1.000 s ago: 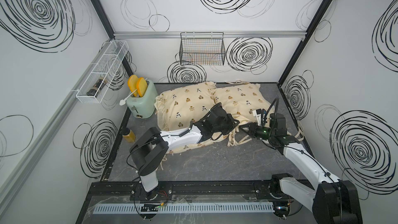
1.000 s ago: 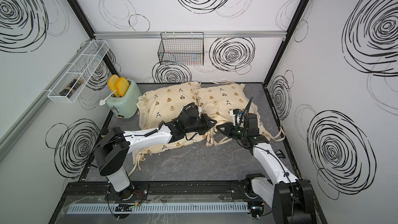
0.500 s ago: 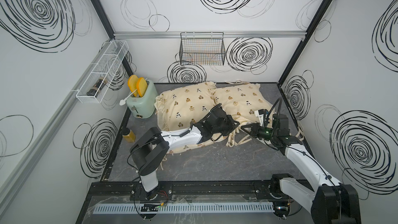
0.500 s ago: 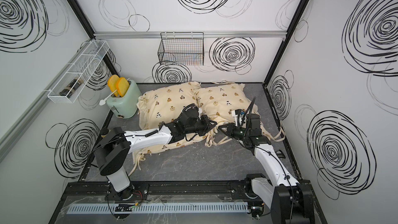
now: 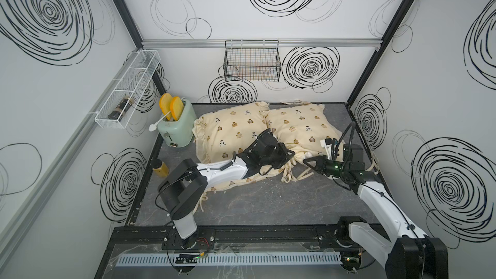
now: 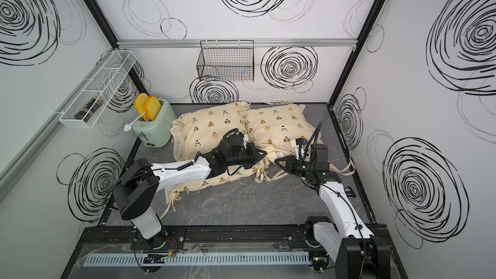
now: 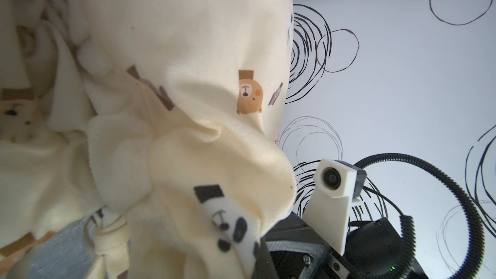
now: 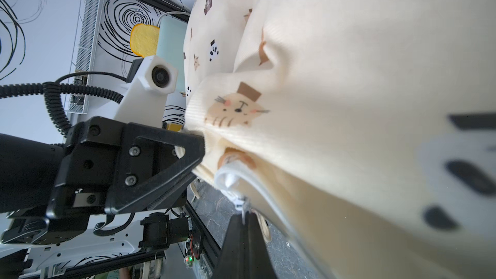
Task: Zip up pillowcases
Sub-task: Zip the zipper on the pillowcase.
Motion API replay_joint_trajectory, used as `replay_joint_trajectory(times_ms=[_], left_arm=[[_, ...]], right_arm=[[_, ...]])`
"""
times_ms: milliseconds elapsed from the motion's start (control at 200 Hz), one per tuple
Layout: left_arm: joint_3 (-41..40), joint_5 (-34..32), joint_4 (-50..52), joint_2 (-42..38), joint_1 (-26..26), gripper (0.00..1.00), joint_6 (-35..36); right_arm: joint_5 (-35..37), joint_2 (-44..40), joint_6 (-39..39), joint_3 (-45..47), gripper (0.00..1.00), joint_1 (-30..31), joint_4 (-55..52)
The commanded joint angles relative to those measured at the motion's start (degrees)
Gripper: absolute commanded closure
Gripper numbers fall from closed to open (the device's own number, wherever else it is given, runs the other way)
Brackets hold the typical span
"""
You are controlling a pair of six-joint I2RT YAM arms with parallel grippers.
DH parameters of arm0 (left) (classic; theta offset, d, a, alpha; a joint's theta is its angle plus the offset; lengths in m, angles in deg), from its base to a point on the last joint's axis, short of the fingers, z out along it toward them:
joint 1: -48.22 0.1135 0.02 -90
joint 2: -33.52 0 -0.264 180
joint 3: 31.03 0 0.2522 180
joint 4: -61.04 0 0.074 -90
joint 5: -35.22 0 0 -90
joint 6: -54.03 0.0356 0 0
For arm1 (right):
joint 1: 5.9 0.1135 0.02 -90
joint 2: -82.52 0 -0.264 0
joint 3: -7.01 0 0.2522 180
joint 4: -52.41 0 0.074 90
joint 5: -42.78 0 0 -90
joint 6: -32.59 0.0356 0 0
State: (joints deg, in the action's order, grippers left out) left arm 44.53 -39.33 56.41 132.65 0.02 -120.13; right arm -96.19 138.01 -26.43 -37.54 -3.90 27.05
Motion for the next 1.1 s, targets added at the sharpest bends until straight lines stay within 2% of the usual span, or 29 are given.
replay_joint_trajectory(times_ms=[0,730,1096], left_arm=[[-1.3,-3.7,-1.5,-3.3,3.2,1.00,0.6],[-5.6,-4.4,-0.2,-9.3,11.8,1.00,2.8],[-6.2,-3.8,-0.6,-9.6,16.1,1.00,3.2]], right_arm=[[2.9,-0.8,-1.8,-0.6,1.00,-1.9,-4.5],[5.2,-2.4,-6.0,-0.4,1.00,-7.9,-12.1],[8.0,-2.4,-8.5,-0.8,1.00,-14.7,-17.3]])
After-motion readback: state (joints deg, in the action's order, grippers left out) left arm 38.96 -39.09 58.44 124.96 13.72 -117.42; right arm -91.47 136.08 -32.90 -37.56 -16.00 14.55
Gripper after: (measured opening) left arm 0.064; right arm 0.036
